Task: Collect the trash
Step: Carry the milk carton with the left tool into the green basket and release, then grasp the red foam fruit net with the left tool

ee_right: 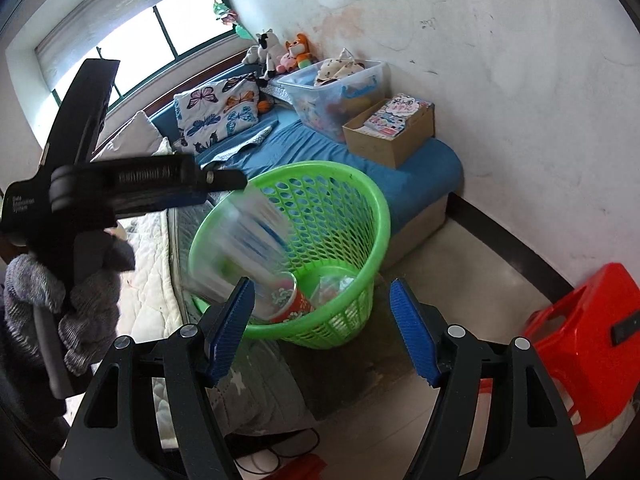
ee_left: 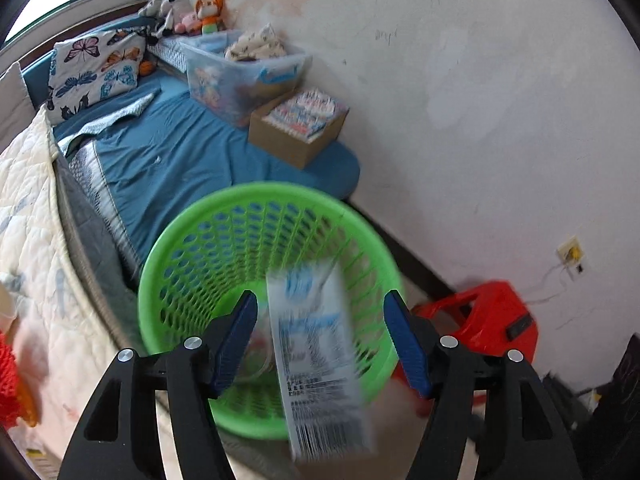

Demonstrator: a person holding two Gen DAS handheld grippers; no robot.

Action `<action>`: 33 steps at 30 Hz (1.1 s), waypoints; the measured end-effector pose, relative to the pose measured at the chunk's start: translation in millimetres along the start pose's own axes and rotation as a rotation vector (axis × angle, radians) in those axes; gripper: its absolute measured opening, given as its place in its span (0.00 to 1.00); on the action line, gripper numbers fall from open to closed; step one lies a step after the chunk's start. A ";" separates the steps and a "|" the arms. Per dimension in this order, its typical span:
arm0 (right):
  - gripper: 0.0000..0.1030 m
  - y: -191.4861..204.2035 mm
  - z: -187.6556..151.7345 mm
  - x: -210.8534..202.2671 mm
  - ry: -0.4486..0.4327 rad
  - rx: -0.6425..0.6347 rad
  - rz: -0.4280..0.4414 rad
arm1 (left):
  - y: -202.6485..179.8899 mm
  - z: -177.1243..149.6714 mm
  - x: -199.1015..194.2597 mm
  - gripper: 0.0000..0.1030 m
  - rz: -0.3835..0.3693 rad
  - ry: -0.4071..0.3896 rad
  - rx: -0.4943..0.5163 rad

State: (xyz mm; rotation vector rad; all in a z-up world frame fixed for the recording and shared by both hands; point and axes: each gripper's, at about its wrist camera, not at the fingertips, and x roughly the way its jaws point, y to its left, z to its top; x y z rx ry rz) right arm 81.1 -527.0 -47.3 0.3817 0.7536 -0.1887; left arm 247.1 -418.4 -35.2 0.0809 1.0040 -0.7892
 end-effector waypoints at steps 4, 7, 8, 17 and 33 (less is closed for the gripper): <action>0.69 1.2 -2.8 -3.2 -0.001 0.000 0.002 | 1.4 -4.6 0.9 0.62 -0.027 0.004 -0.009; 0.69 4.3 -5.0 -5.1 -0.004 -0.003 0.007 | 9.3 -11.4 -8.7 0.62 -0.027 -0.003 -0.017; 0.69 5.8 -5.2 -5.8 -0.006 -0.004 0.012 | 13.5 -14.7 -15.2 0.62 -0.027 -0.009 -0.019; 0.69 30.8 -6.2 -8.6 -0.002 -0.056 0.063 | 45.3 -49.2 -76.1 0.62 0.061 -0.080 -0.031; 0.70 110.1 -10.3 2.1 0.035 -0.198 0.171 | 152.8 -97.8 -159.4 0.62 0.300 -0.175 -0.158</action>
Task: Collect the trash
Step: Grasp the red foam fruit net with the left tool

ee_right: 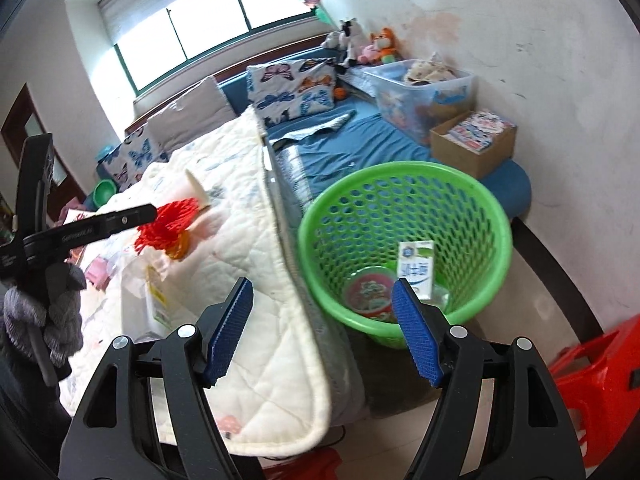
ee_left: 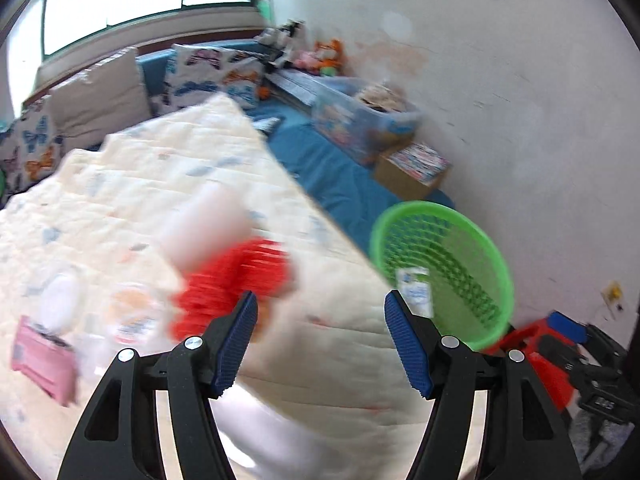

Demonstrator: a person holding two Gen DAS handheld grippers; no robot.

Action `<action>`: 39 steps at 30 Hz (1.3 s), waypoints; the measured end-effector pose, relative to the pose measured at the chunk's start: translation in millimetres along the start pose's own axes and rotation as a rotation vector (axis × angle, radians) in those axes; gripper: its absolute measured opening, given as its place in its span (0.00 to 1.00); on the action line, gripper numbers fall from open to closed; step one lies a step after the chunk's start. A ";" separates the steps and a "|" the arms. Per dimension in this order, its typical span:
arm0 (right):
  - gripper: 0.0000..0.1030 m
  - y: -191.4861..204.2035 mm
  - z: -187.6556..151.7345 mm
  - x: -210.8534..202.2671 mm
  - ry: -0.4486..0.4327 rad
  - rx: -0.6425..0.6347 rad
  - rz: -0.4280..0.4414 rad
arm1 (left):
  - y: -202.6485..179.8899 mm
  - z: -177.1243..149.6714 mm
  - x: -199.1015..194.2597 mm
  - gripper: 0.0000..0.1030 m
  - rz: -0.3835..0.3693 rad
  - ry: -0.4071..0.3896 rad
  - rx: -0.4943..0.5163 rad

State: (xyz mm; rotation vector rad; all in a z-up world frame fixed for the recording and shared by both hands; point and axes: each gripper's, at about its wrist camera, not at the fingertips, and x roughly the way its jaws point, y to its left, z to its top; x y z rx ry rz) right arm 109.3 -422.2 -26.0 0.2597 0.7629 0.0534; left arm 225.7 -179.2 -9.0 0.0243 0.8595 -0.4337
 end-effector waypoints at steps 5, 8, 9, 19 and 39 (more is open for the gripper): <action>0.70 15.2 -0.5 8.2 0.015 -0.024 0.019 | 39.5 4.6 9.5 0.62 0.063 0.013 -0.046; 0.70 21.6 -0.9 11.3 0.022 -0.033 0.027 | 52.0 6.1 20.2 0.62 0.064 0.035 -0.049; 0.70 23.5 -0.9 12.2 0.024 -0.036 0.031 | 53.6 5.7 22.8 0.62 0.066 0.041 -0.046; 0.70 42.0 -2.5 20.1 0.046 -0.068 0.047 | 62.2 0.1 43.9 0.52 0.066 0.082 -0.028; 0.70 105.6 -8.3 35.4 0.103 -0.202 0.145 | 79.1 -5.1 -28.7 0.28 0.042 -0.058 -0.106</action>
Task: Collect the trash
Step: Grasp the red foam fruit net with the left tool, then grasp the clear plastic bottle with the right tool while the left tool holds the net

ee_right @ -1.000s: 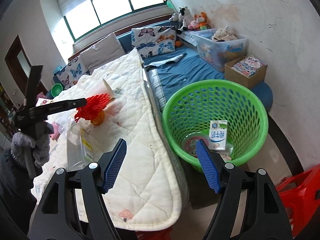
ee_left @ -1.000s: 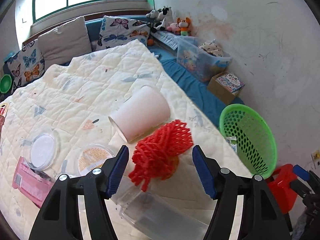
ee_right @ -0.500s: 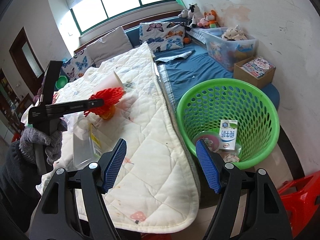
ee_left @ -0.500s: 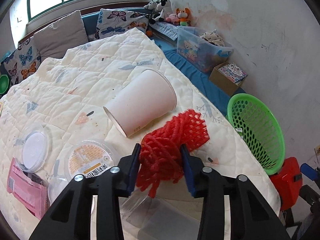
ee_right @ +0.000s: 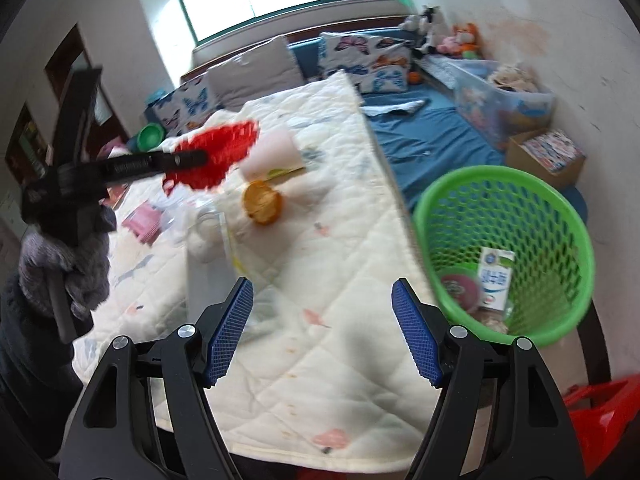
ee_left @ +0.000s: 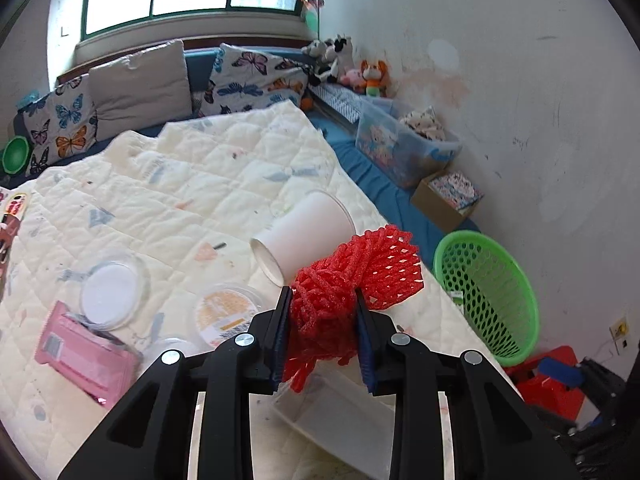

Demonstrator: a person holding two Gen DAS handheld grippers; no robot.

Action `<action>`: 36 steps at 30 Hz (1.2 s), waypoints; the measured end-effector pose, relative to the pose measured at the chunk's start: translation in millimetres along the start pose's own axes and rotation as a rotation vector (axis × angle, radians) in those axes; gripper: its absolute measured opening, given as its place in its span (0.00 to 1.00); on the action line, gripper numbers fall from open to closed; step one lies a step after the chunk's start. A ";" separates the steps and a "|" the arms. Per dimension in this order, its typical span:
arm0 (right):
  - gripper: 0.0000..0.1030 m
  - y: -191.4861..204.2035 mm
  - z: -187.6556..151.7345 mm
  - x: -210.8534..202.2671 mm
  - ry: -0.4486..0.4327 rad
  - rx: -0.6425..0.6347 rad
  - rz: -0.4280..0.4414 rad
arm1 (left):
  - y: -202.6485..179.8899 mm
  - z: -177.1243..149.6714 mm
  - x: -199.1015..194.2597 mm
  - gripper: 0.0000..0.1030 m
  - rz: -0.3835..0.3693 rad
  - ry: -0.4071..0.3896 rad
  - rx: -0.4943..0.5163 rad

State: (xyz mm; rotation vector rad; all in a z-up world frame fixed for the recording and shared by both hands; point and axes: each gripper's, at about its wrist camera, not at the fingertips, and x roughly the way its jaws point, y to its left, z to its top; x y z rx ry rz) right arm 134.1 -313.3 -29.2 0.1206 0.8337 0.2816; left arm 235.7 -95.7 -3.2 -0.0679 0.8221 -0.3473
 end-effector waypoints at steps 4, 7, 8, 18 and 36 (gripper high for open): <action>0.70 24.5 4.8 13.5 0.023 -0.058 0.050 | 16.7 0.5 -24.7 0.27 0.024 -0.040 -0.035; 0.70 40.9 9.3 23.5 0.039 -0.095 0.087 | 32.6 -2.6 -42.1 0.27 0.038 -0.060 -0.068; 0.70 46.5 11.3 28.6 0.047 -0.108 0.101 | 35.9 -4.1 -46.0 0.27 0.042 -0.065 -0.075; 0.70 93.1 22.7 86.2 0.140 -0.232 0.143 | 74.3 -26.4 -79.3 0.27 0.085 -0.094 -0.137; 0.56 101.4 21.1 131.5 0.207 -0.269 0.125 | 90.7 -39.5 -82.8 0.27 0.081 -0.087 -0.180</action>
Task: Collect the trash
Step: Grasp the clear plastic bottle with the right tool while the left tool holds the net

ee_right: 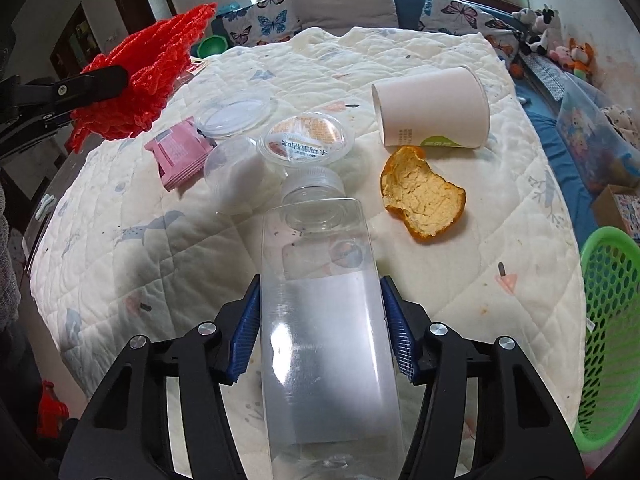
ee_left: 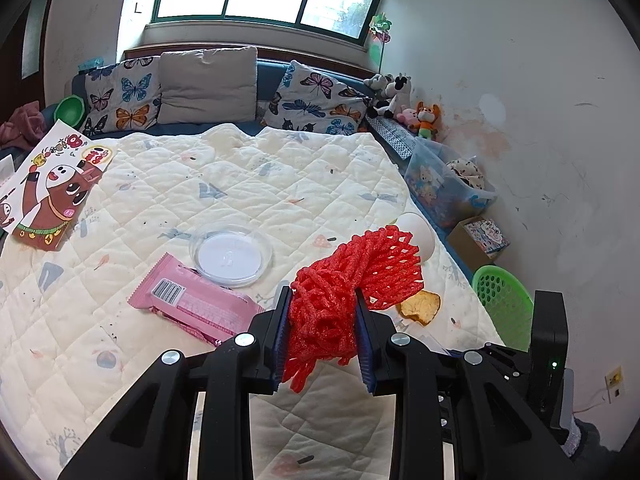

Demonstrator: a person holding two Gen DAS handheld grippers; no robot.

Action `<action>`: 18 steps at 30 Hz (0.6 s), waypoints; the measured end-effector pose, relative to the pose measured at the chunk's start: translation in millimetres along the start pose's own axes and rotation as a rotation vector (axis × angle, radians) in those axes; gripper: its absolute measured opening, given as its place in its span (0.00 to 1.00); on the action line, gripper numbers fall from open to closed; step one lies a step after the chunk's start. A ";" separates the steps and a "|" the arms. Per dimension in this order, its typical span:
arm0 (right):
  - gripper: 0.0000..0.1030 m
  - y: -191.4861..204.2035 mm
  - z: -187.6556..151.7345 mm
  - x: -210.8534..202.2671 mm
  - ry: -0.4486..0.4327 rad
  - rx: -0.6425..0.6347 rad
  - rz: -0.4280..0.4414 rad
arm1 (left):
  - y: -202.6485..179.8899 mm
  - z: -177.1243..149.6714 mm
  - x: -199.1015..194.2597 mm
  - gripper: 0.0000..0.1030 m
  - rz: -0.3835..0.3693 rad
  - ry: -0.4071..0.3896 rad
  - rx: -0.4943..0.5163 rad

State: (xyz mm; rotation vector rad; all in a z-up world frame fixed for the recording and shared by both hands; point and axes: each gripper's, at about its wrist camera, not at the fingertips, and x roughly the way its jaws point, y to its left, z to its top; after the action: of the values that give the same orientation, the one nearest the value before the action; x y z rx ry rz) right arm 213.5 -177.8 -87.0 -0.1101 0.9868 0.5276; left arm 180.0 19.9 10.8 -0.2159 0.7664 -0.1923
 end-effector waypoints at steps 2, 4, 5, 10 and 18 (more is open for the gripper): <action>0.56 -1.9 -1.7 -3.7 -0.006 0.009 0.002 | -0.3 -0.3 0.4 0.27 -0.003 -0.001 0.001; 0.55 -3.7 -4.0 -8.3 -0.012 0.018 0.001 | -3.1 -1.0 1.8 0.27 -0.007 0.001 0.007; 0.55 -5.2 -5.7 -11.4 -0.018 0.026 0.002 | -5.0 -1.2 2.7 0.27 -0.009 0.001 0.009; 0.55 -15.5 -12.8 -30.8 -0.061 0.077 0.008 | -17.7 -1.4 7.2 0.27 -0.028 0.006 0.025; 0.55 -58.8 -29.1 -70.6 -0.134 0.182 -0.049 | -53.2 1.0 16.3 0.27 -0.074 0.023 0.080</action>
State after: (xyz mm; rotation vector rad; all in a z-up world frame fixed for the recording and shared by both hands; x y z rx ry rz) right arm 188.1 -264.8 -54.0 0.0626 0.8946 0.3933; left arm 187.2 -35.1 14.6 -0.1668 0.7724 -0.2952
